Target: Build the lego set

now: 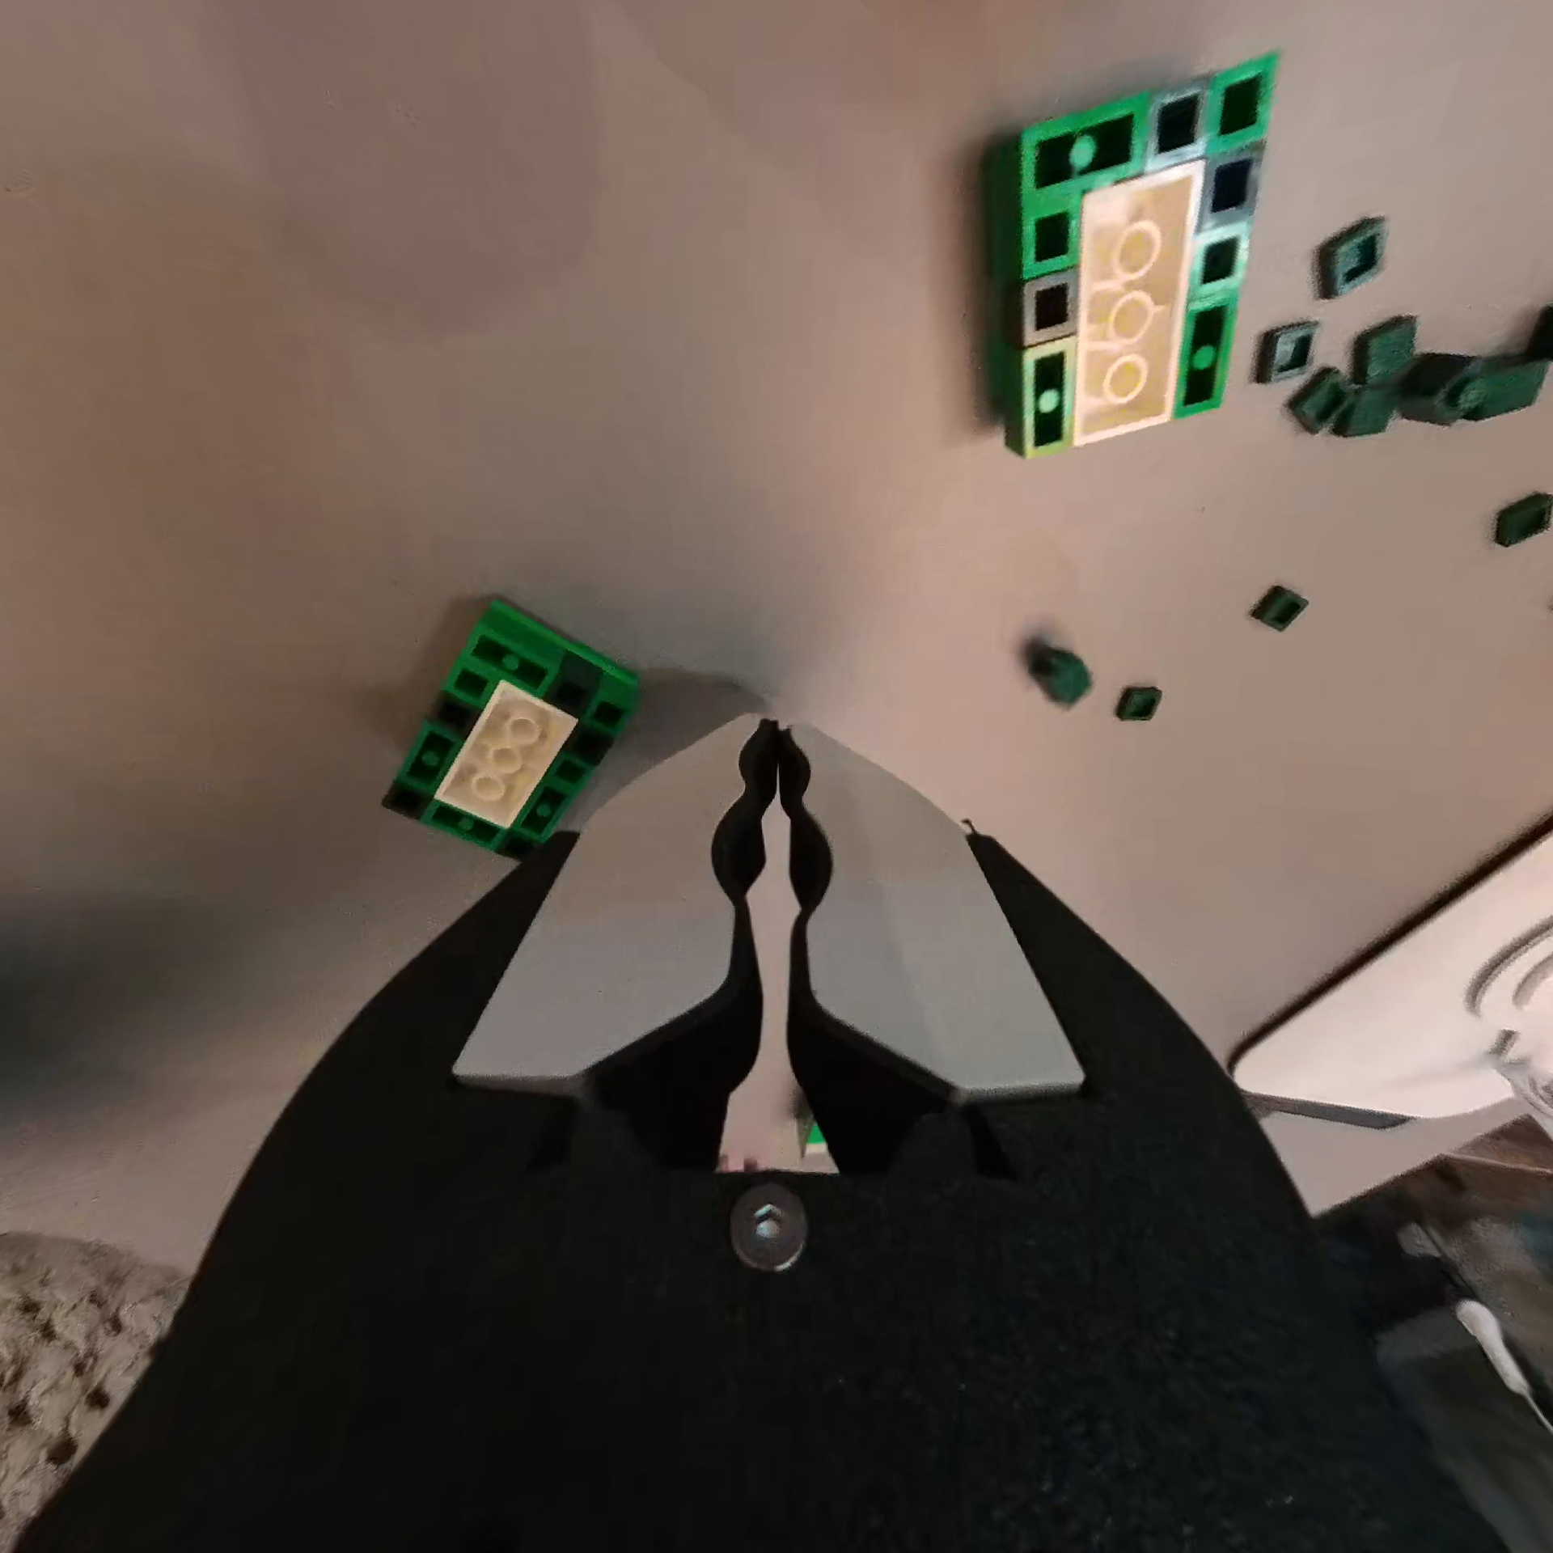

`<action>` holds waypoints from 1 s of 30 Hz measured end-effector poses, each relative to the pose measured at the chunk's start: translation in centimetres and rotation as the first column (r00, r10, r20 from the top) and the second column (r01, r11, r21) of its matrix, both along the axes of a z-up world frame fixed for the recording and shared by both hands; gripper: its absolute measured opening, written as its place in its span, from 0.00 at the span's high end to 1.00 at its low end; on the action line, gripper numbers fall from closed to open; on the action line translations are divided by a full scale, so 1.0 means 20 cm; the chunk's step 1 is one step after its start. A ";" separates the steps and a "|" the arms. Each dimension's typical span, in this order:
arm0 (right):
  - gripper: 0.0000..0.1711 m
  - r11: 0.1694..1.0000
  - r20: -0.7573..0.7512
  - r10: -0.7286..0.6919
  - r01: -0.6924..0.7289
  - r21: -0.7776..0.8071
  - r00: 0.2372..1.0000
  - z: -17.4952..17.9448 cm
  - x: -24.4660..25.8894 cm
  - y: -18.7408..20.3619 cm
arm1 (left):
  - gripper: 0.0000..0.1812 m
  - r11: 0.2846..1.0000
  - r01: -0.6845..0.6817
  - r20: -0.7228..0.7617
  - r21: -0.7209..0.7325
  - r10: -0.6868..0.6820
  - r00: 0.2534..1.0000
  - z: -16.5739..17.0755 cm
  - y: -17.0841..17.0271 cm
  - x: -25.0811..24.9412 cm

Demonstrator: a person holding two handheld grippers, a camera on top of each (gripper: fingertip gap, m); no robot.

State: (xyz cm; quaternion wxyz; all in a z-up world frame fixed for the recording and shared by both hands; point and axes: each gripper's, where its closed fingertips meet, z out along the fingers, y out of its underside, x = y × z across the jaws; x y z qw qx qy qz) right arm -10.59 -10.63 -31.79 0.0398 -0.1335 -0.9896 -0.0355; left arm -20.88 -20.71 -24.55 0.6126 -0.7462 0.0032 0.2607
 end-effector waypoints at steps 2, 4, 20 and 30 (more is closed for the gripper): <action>1.00 1.000 -0.023 -0.003 0.004 0.004 1.000 0.00 -0.01 0.02 | 0.81 1.000 -0.011 0.014 0.010 0.011 1.000 0.00 -0.01 -0.01; 1.00 0.998 -0.088 -0.048 0.045 -0.033 0.995 0.02 -0.06 0.03 | 0.81 1.000 -0.016 0.021 0.016 0.016 1.000 0.00 -0.01 -0.02; 0.88 0.723 -0.127 -0.476 0.304 -0.621 0.870 0.04 -0.29 0.13 | 0.81 1.000 0.001 -0.016 -0.023 -0.002 1.000 -0.02 0.01 0.00; 0.91 0.782 -0.114 -0.387 0.261 -0.566 0.915 -0.03 -0.30 0.12 | 0.81 0.999 0.011 -0.025 -0.038 -0.012 1.000 -0.03 0.02 0.02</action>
